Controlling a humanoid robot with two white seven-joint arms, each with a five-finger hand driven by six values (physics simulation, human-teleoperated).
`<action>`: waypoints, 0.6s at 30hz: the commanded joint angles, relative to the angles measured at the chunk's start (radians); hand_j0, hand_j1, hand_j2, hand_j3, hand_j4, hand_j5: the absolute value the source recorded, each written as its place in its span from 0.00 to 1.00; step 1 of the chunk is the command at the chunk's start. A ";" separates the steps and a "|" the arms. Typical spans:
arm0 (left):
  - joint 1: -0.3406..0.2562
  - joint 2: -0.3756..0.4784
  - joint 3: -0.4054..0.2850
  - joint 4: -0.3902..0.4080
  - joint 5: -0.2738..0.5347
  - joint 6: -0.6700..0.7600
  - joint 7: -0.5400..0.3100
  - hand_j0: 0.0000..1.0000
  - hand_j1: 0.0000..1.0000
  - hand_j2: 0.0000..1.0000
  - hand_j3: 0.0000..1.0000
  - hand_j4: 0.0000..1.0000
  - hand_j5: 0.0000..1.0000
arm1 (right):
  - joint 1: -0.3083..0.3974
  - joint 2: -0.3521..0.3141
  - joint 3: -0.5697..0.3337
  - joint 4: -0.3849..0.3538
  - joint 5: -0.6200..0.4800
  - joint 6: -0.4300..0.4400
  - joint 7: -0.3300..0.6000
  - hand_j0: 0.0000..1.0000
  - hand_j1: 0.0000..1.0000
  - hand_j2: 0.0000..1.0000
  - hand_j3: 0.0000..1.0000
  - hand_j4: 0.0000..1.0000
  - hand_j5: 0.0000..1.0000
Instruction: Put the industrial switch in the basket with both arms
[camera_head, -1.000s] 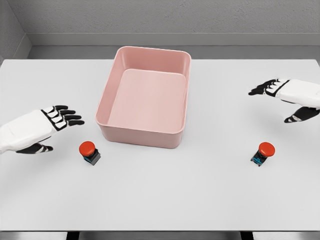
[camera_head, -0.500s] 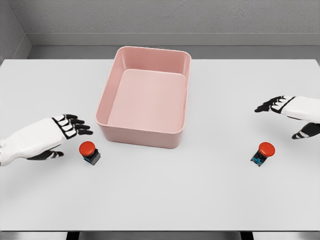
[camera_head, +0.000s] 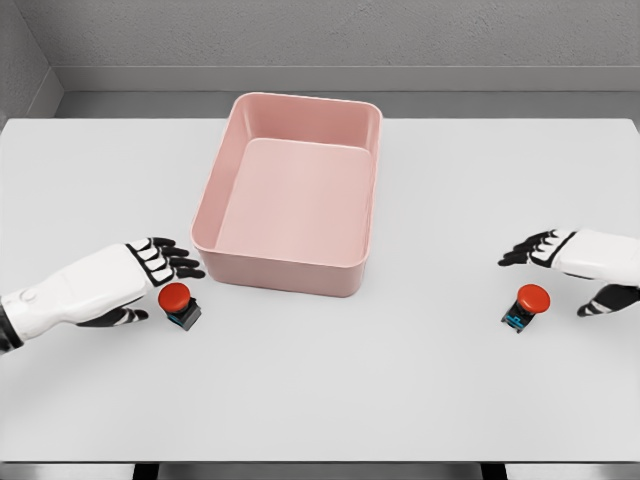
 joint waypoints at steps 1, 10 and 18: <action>0.000 -0.003 -0.002 -0.001 0.003 0.001 0.001 0.91 0.91 0.91 0.91 0.91 0.91 | 0.002 -0.002 0.000 -0.031 -0.007 0.001 -0.002 1.00 1.00 1.00 1.00 1.00 1.00; -0.003 -0.003 -0.005 -0.001 0.005 0.001 0.001 0.87 0.87 0.87 0.87 0.87 0.87 | 0.035 0.001 0.000 -0.068 -0.008 0.001 -0.002 1.00 1.00 1.00 1.00 1.00 1.00; -0.008 -0.018 -0.023 -0.001 -0.001 0.001 -0.001 0.87 0.87 0.87 0.87 0.87 0.87 | 0.041 0.010 0.001 -0.072 -0.008 0.001 -0.001 1.00 1.00 1.00 1.00 1.00 1.00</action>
